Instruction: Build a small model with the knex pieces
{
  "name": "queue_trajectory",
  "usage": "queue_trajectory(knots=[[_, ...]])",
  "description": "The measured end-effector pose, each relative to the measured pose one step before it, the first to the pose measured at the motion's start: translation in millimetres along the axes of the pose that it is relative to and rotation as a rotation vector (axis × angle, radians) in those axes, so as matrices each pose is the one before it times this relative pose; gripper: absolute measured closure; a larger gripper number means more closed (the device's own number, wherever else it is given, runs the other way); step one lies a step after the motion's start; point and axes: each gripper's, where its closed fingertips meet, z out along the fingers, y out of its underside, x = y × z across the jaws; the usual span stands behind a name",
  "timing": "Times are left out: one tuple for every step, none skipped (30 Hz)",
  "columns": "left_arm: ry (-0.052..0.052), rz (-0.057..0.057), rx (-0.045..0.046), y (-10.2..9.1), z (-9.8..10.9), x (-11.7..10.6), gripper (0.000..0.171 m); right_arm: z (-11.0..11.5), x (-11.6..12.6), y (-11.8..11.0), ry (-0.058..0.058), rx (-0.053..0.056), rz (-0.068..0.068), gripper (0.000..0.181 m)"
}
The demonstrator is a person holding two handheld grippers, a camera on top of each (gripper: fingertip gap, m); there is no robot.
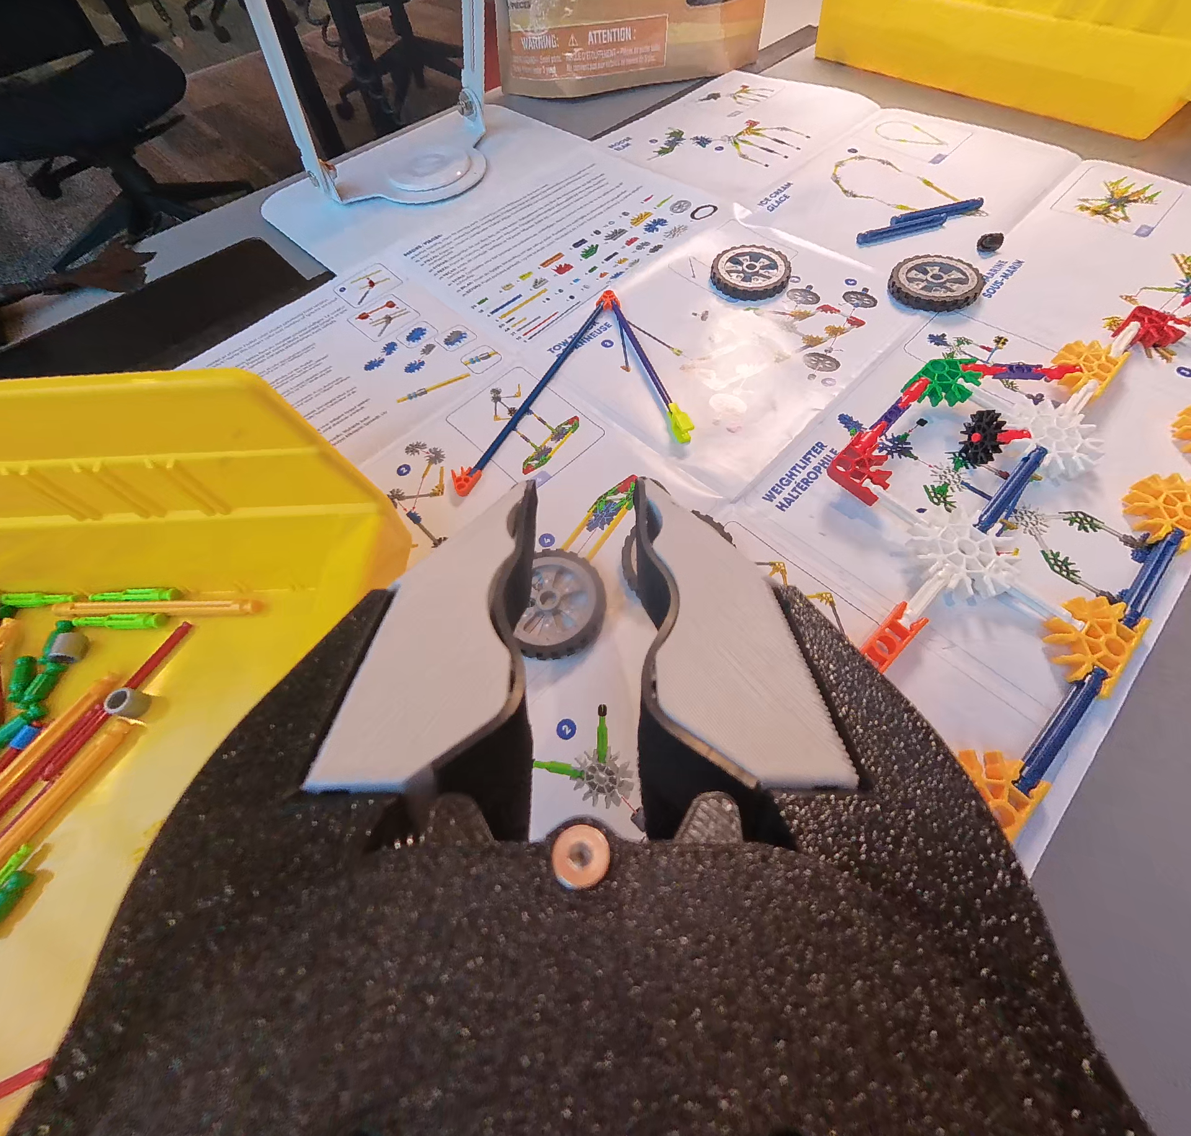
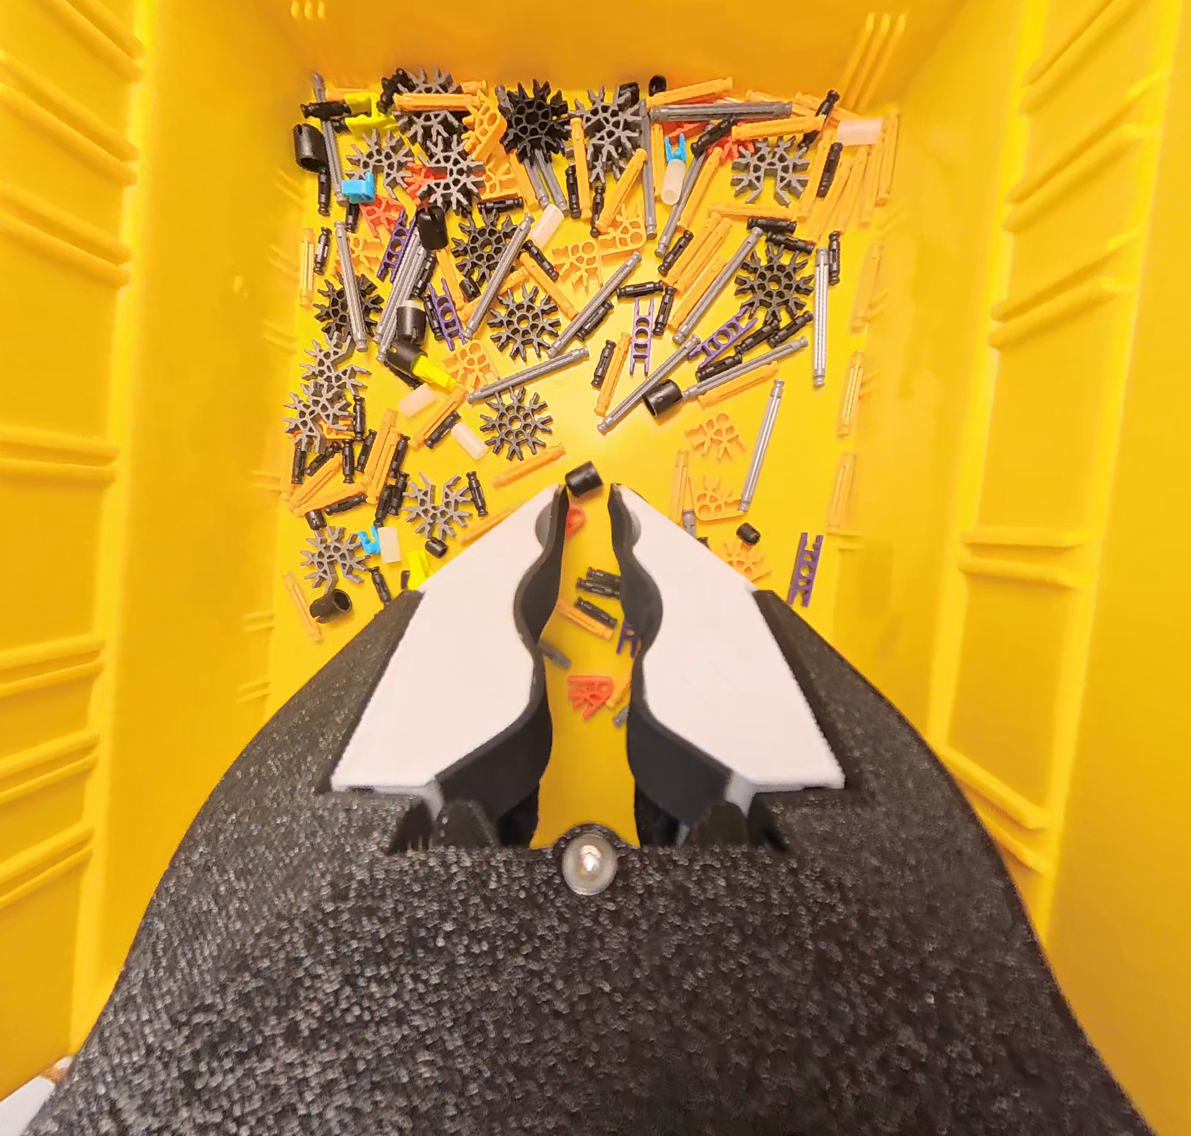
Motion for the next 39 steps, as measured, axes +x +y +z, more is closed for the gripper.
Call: queue_trajectory(knots=[[-0.0006, 0.0000, 0.00133, -0.26, -0.44, -0.15, 0.144, 1.29, 0.71, 0.36, 0.0021, -0.0085, -0.0022, 0.170], [-0.0007, 0.0002, 0.00148, -0.41, -0.39, -0.22, 0.144, 0.19, 0.50, -0.99, 0.0001, -0.0008, 0.0034, 0.170], [-0.0005, 0.0000, 0.00131, -0.26, -0.44, -0.13, 0.144, 0.43, 0.48, -0.56, 0.0007, -0.0013, 0.0008, 0.170], [-0.0001, -0.0002, 0.00112, -0.27, -0.37, -0.10, 0.144, 0.44, 0.46, -0.61, 0.0007, -0.0001, 0.0018, 0.171], [0.0000, -0.0001, 0.00076, -0.14, -0.10, -0.06, 0.144, 0.40, 0.40, -0.83, -0.0002, 0.0029, 0.0033, 0.171], [0.0004, -0.0001, 0.00014, 0.04, -0.11, 0.01, 0.144, 0.36, 0.23, -0.62, -0.0030, 0.0016, 0.0066, 0.172], [0.0010, -0.0004, -0.00062, 0.10, 0.17, 0.10, 0.143, 0.36, 0.24, -0.84, -0.0036, 0.0022, 0.0057, 0.172], [0.0012, -0.0001, -0.00100, 0.22, 0.22, 0.21, 0.143, 0.42, 0.26, -0.72, -0.0032, 0.0009, 0.0056, 0.172], [0.0011, 0.0005, -0.00179, 0.40, 0.23, 0.25, 0.143, 0.34, -0.16, -0.85, -0.0061, 0.0018, 0.0084, 0.171], [0.0005, 0.0008, -0.00189, 0.36, 0.10, 0.18, 0.143, 0.32, -0.10, -0.64, -0.0064, 0.0009, 0.0083, 0.171], [0.0002, 0.0007, -0.00094, 0.16, 0.09, 0.04, 0.143, 0.26, -0.33, -0.82, -0.0079, 0.0019, 0.0097, 0.170], [-0.0004, 0.0001, -0.00028, 0.04, -0.02, -0.07, 0.143, 0.08, 0.14, -0.46, -0.0044, 0.0002, 0.0074, 0.169], [-0.0005, -0.0005, 0.00041, 0.03, -0.12, -0.18, 0.143, 0.09, 1.23, -0.27, 0.0081, -0.0005, -0.0056, 0.169], [0.0000, -0.0013, 0.00036, 0.02, -0.06, -0.19, 0.143, 0.09, 0.52, -0.05, 0.0090, -0.0033, -0.0154, 0.168], [0.0001, -0.0012, -0.00027, 0.04, 0.01, -0.13, 0.143, 0.13, -0.48, 0.22, 0.0082, -0.0055, -0.0287, 0.167], [0.0002, -0.0003, -0.00061, 0.25, 0.10, -0.07, 0.143, -0.19, 0.73, 1.03, 0.0279, -0.0135, -0.0663, 0.162], [0.0004, 0.0001, -0.00071, 0.13, 0.11, 0.11, 0.143, -2.05, 5.07, -0.35, 0.0663, -0.0097, -0.0947, 0.153], [0.0006, 0.0003, -0.00099, 0.26, 0.13, 0.14, 0.143, -2.75, 0.77, 0.81, 0.0339, -0.0178, -0.0804, 0.151], [0.0004, 0.0003, -0.00091, 0.16, 0.09, 0.09, 0.143, -1.98, -5.96, -0.02, -0.0257, -0.0127, -0.0211, 0.141], [0.0004, 0.0003, -0.00024, 0.03, -0.02, 0.04, 0.143, -1.80, -5.83, -2.67, -0.0395, 0.0056, 0.0234, 0.134], [0.0007, 0.0000, 0.00042, -0.02, -0.05, 0.13, 0.143, -2.07, -1.83, -4.26, -0.0220, 0.0195, 0.0267, 0.133], [0.0005, -0.0004, 0.00046, -0.18, -0.17, 0.03, 0.143, -2.09, 0.32, -4.33, -0.0123, 0.0232, 0.0266, 0.133], [0.0002, -0.0001, 0.00034, 0.01, -0.09, -0.01, 0.143, -1.88, -0.27, -3.68, -0.0203, 0.0209, 0.0308, 0.134], [-0.0002, 0.0002, 0.00017, -0.07, -0.12, -0.01, 0.143, -1.47, 0.16, -2.36, -0.0188, 0.0135, 0.0322, 0.134], [-0.0002, 0.0002, 0.00013, -0.05, -0.15, -0.11, 0.143, -1.32, 0.60, -1.40, -0.0152, 0.0094, 0.0258, 0.135], [-0.0005, 0.0000, 0.00045, -0.09, -0.13, -0.14, 0.143, -1.26, 2.45, -1.77, -0.0035, 0.0115, 0.0266, 0.139], [-0.0003, -0.0003, 0.00071, -0.20, -0.18, -0.18, 0.143, -1.10, 2.71, -1.89, -0.0011, 0.0142, 0.0250, 0.143], [0.0004, -0.0008, 0.00039, 0.01, -0.09, 0.05, 0.143, -1.09, 0.56, -2.16, -0.0132, 0.0171, 0.0255, 0.147], [0.0005, -0.0005, -0.00009, 0.02, 0.02, -0.12, 0.143, -1.04, -1.81, -2.32, -0.0249, 0.0195, 0.0256, 0.151], [0.0004, 0.0002, -0.00097, 0.23, -0.02, 0.05, 0.143, -1.11, -5.82, -2.27, -0.0455, 0.0202, 0.0185, 0.151], [0.0005, 0.0004, -0.00067, 0.23, 0.13, 0.02, 0.143, -1.42, -10.83, -3.37, -0.0703, 0.0271, 0.0003, 0.150], [0.0010, -0.0001, -0.00055, 0.11, 0.12, 0.21, 0.143, -0.81, -7.67, -1.09, -0.0352, 0.0144, -0.0201, 0.149], [0.0010, 0.0000, -0.00083, 0.23, 0.14, 0.21, 0.143, 0.48, 5.23, 6.83, 0.0673, -0.0416, -0.0832, 0.144], [0.0007, 0.0004, -0.00138, 0.23, 0.28, 0.07, 0.143, 1.22, 10.09, 12.31, 0.1204, -0.0809, -0.1669, 0.139], [0.0012, 0.0001, -0.00164, 0.43, 0.38, 0.26, 0.143, 2.11, -1.35, 7.31, 0.0544, -0.0409, -0.1416, 0.134], [0.0017, 0.0004, -0.00169, 0.34, 0.33, 0.30, 0.143, 0.40, -10.03, -1.49, -0.0256, 0.0116, -0.0271, 0.132], [0.0007, 0.0011, -0.00075, 0.11, 0.11, 0.39, 0.143, -1.60, -8.95, -6.61, -0.0495, 0.0409, 0.0403, 0.130], [0.0004, 0.0008, -0.00025, 0.04, 0.17, 0.15, 0.143, -3.33, -1.52, -8.66, -0.0218, 0.0543, 0.0512, 0.131], [0.0010, 0.0002, -0.00035, -0.03, 0.12, 0.27, 0.143, -3.62, 2.31, -8.77, -0.0098, 0.0575, 0.0590, 0.133]])
